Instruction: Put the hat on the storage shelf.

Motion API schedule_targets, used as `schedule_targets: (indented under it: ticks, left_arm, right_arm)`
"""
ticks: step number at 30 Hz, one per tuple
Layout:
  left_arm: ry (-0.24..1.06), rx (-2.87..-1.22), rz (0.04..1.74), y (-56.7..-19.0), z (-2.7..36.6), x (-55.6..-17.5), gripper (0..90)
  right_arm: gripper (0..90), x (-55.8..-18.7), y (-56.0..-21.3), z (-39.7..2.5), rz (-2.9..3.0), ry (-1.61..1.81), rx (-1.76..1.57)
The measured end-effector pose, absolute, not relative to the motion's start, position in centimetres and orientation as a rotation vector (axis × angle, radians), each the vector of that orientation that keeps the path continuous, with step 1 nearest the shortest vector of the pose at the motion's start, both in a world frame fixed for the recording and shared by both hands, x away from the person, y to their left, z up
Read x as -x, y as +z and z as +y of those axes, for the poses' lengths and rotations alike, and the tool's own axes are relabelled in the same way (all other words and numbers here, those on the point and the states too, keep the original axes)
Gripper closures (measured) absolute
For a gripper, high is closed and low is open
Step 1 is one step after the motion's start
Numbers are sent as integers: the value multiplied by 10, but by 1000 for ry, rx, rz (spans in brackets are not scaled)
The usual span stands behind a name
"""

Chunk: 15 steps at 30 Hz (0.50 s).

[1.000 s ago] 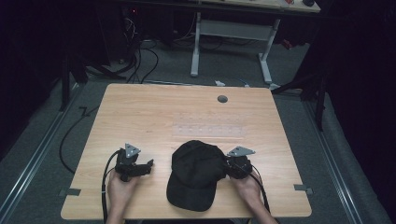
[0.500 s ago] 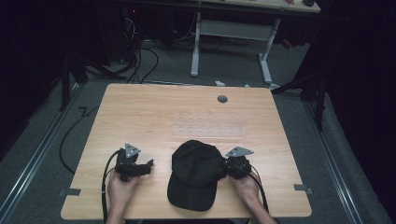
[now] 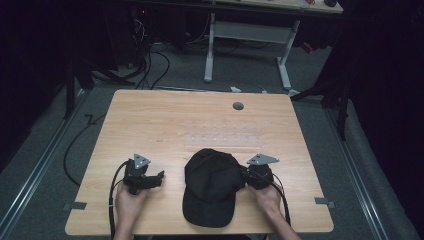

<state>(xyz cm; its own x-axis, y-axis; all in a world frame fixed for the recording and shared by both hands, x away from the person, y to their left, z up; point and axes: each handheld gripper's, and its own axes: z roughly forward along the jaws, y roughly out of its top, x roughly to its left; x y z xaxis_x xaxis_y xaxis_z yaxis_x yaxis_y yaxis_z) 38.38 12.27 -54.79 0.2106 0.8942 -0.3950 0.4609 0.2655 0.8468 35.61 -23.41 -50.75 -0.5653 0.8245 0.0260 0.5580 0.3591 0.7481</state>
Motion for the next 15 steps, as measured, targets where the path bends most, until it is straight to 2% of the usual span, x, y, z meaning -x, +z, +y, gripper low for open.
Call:
schedule_targets:
  ticks: [15]
  left_arm:
    - [492,-1358,1422,-548,123,-384,201]
  right_arm:
    - [855,-359,-480,-245,2253,1147,-1181]
